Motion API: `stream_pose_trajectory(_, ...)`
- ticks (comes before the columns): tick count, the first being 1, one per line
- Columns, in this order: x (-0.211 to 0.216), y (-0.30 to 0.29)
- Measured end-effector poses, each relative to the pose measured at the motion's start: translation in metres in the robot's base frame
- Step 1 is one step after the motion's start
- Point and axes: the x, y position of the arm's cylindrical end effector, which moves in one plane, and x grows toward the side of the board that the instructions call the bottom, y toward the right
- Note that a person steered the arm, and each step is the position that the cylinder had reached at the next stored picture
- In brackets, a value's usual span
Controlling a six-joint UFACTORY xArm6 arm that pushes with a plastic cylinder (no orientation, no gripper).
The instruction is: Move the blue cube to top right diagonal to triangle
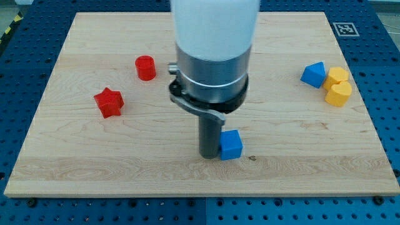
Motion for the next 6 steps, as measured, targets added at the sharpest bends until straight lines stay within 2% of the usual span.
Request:
stream_pose_trajectory(2,0.012,0.034)
stream_pose_trajectory(3,0.003,0.050)
stream_pose_trajectory(5,-0.043,0.063)
stream_pose_trajectory(6,-0.001,0.063)
